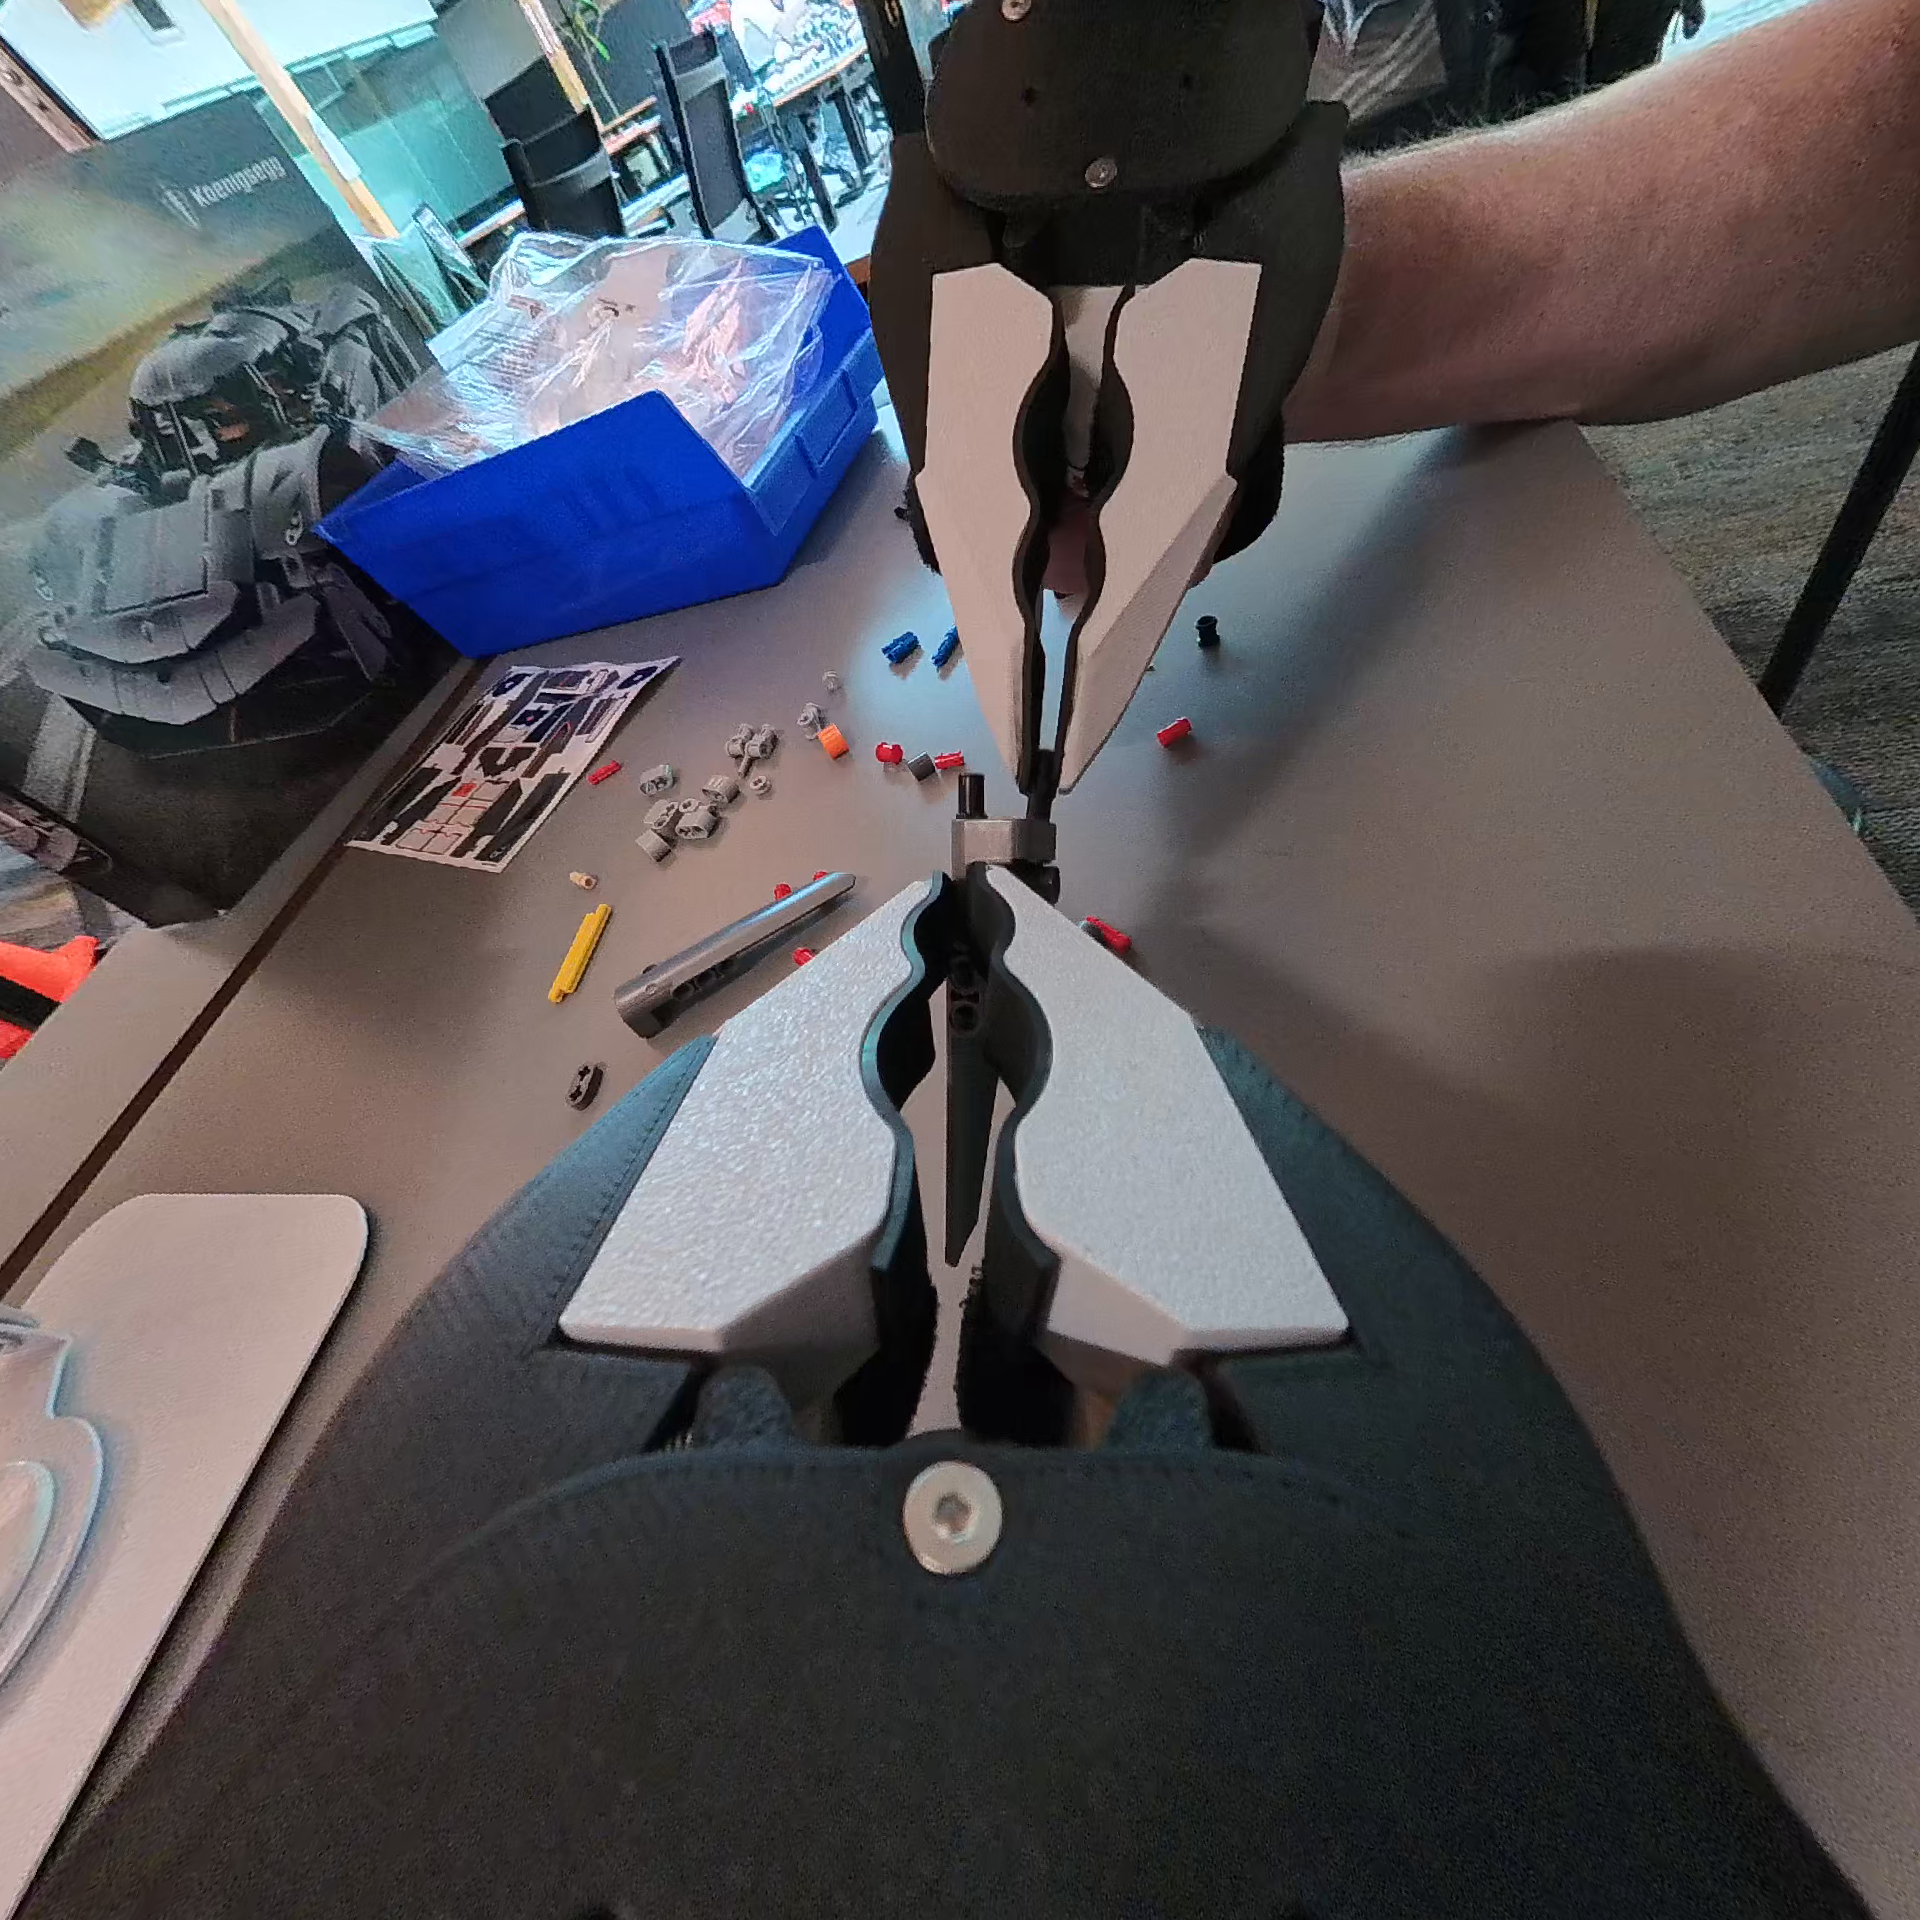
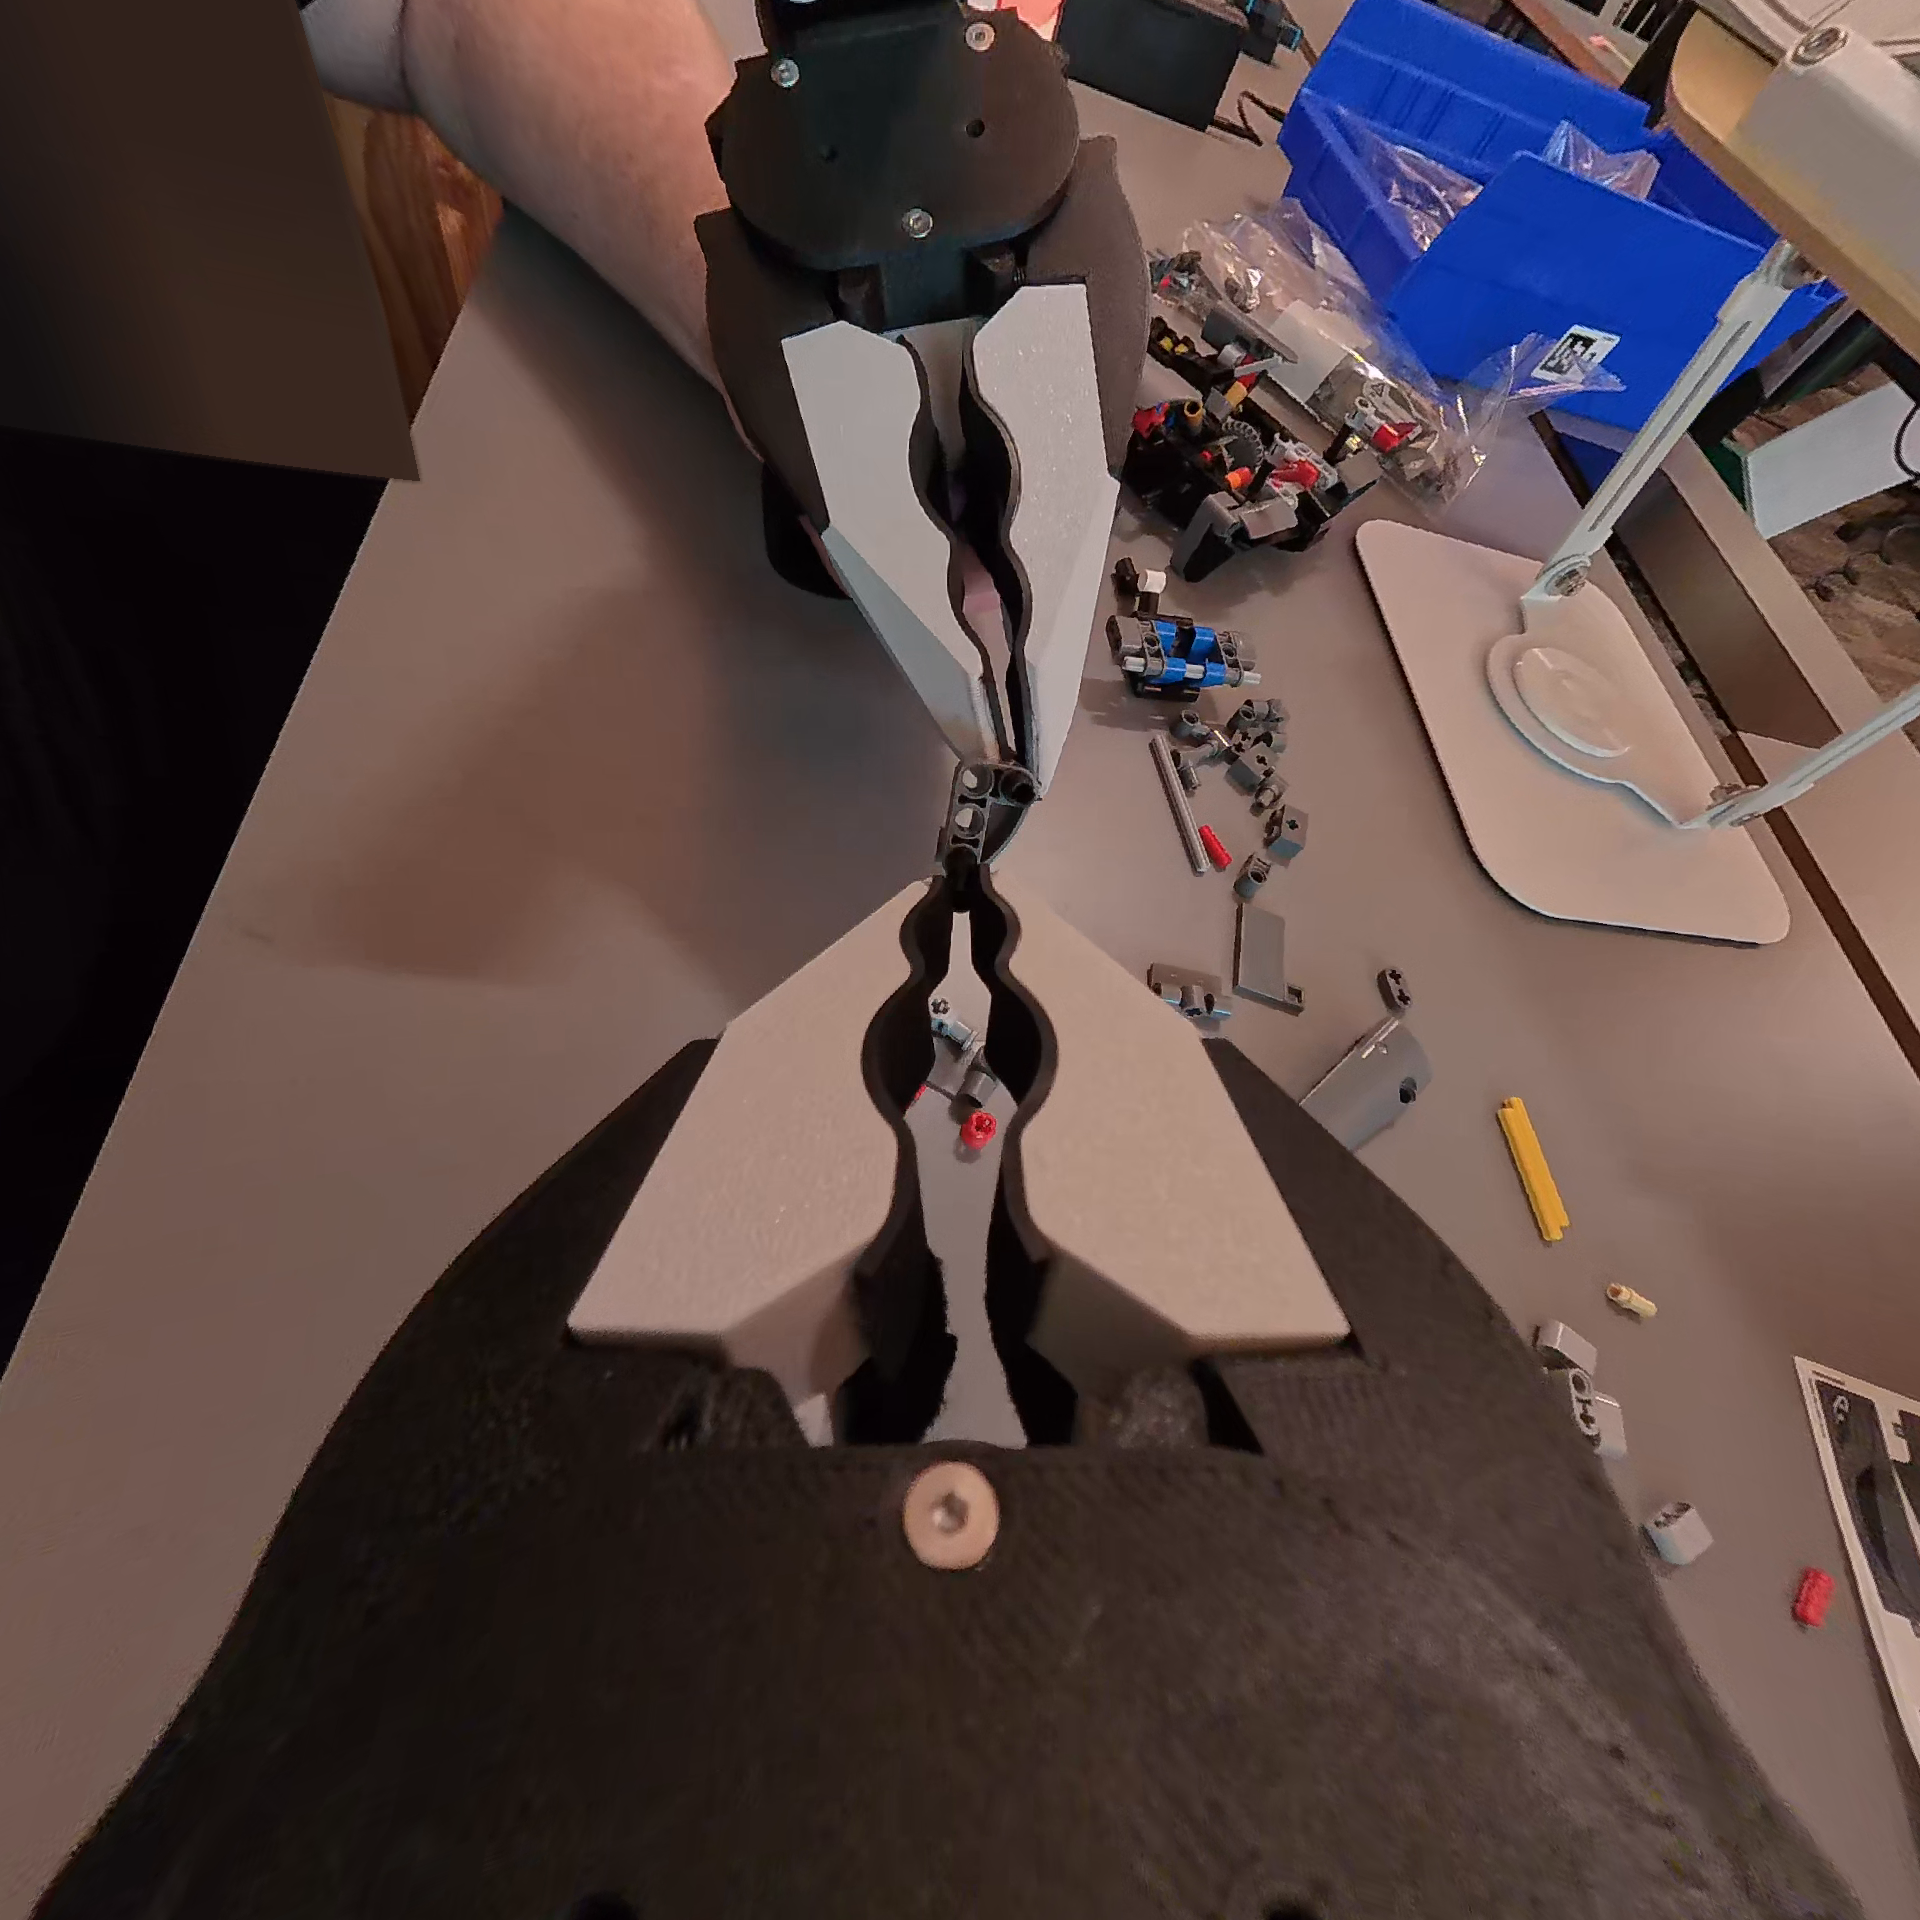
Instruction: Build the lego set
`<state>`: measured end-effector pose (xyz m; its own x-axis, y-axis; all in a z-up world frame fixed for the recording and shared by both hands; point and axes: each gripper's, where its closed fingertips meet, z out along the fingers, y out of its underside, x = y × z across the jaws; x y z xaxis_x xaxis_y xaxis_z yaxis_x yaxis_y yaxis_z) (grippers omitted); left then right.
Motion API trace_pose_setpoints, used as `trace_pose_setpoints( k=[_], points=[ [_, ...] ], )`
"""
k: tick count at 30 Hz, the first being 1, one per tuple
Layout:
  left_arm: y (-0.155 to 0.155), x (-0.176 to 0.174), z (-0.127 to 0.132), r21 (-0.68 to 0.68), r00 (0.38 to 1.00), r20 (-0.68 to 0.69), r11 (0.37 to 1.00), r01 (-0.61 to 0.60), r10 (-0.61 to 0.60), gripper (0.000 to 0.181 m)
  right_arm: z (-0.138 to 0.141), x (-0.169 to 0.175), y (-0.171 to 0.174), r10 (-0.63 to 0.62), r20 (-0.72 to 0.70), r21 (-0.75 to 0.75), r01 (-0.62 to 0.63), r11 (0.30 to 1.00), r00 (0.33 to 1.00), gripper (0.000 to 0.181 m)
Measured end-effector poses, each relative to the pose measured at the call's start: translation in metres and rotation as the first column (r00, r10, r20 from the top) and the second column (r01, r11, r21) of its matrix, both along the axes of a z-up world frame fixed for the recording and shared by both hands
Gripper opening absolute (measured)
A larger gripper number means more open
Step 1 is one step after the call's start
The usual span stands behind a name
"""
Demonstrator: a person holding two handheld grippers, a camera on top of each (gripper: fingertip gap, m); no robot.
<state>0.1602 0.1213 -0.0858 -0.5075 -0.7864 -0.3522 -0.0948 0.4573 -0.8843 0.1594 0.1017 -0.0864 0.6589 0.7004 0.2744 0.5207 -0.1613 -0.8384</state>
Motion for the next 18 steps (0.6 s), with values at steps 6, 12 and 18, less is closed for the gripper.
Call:
trace_pose_setpoints(
  k=[6, 12, 18],
  points=[
    [-0.0001, 0.0002, -0.0027, 0.029, 1.000, -0.008, 1.000, -0.004, 0.005, 0.000, -0.0037, -0.0001, -0.0002, -0.003, 0.048, -0.006, 0.003, 1.000, 0.999, 0.001],
    [-0.0003, 0.0006, -0.0043, 0.060, 1.000, -0.005, 0.998, -0.011, 0.012, 0.000, -0.0062, -0.0002, -0.0004, -0.003, 0.077, -0.009, 0.004, 1.000, 0.997, 0.001],
    [0.0002, 0.0010, -0.0056, 0.061, 1.000, -0.009, 0.998, -0.017, 0.017, 0.000, -0.0091, -0.0003, 0.0005, -0.009, 0.117, -0.006, 0.010, 1.000, 0.993, 0.001]
  ],
)
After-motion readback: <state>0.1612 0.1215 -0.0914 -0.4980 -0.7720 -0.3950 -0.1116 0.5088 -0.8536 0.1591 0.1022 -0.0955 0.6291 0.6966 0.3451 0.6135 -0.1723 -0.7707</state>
